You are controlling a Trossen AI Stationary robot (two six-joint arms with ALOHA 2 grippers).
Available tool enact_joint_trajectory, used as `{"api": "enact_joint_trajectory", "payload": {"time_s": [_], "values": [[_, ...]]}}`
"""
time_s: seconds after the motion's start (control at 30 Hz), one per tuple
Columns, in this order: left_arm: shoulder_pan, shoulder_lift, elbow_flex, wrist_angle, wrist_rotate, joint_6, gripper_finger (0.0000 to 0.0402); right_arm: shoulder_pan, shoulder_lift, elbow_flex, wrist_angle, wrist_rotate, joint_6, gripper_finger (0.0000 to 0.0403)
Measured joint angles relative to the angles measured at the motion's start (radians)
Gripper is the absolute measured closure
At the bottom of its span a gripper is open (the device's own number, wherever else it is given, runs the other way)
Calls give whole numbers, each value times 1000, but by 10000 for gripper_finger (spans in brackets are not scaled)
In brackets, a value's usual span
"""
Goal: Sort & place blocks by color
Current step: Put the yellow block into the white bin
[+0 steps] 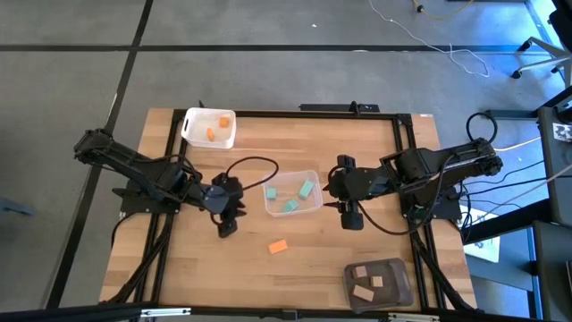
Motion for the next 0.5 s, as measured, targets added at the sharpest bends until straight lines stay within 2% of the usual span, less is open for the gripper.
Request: {"api": "enact_joint_trajectory", "payload": {"time_s": [0.3,0.5], "values": [[0,0,0,0,-57,-126,304,0,0,0,0,0,0,210],[0,0,0,7,-67,-130,304,0,0,0,0,0,0,210]]}}
